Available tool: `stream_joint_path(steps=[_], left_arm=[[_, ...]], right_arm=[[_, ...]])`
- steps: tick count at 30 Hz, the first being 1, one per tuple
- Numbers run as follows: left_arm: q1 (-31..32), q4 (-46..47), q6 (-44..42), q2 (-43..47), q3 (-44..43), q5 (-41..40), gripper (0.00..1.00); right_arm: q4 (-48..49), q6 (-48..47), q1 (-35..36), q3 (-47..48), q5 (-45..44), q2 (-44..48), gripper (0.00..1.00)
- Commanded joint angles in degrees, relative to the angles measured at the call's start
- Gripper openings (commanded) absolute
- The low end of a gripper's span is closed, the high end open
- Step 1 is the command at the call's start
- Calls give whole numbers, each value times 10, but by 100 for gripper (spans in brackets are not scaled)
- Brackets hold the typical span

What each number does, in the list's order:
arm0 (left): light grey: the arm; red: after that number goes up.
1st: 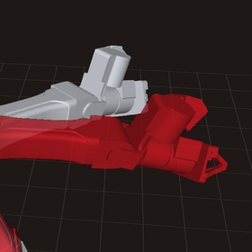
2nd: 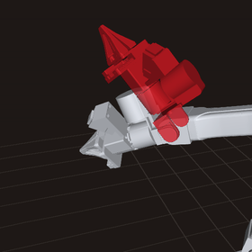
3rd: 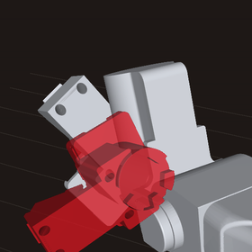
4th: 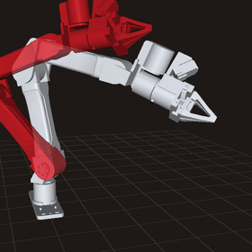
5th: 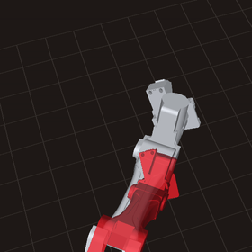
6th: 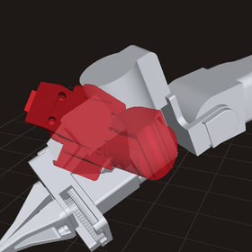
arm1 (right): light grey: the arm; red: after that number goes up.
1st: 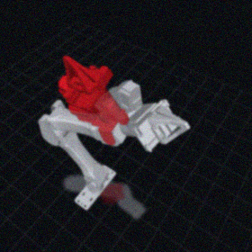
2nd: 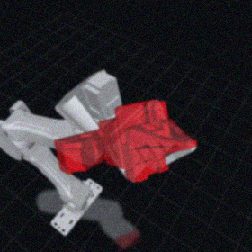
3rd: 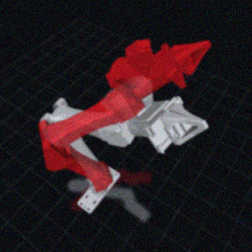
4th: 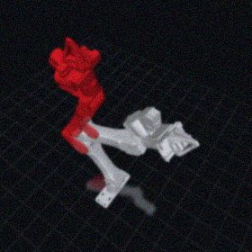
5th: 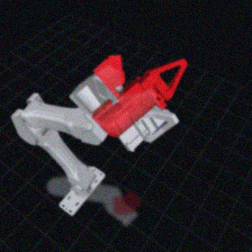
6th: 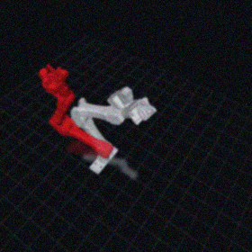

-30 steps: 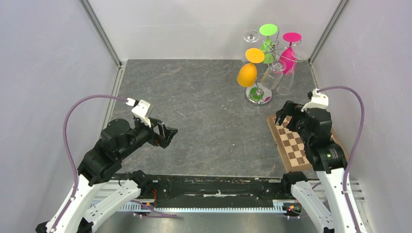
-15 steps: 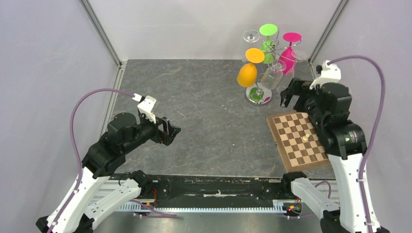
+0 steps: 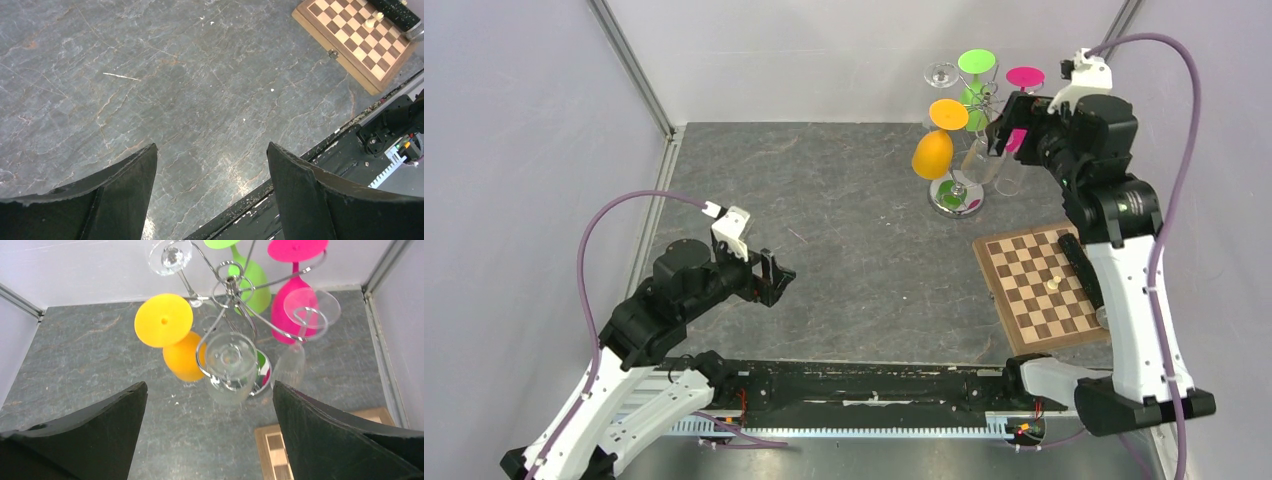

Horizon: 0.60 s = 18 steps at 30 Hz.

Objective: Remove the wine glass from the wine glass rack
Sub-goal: Move the wine rack to the center of the board.

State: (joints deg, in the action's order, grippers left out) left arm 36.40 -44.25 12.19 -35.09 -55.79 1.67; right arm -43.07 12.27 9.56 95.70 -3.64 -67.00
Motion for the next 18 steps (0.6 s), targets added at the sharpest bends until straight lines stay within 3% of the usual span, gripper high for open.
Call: stream_joint_path(steps=[1, 9, 18], left_arm=[[1, 14, 33, 24, 23, -8, 86], [1, 21, 54, 67, 64, -14, 86], [1, 50, 65, 126, 104, -42, 86]], right_arm=[[99, -23, 2, 31, 18, -35, 97], [135, 8, 2, 75, -7, -130, 88], [189, 64, 2, 80, -44, -173, 77]])
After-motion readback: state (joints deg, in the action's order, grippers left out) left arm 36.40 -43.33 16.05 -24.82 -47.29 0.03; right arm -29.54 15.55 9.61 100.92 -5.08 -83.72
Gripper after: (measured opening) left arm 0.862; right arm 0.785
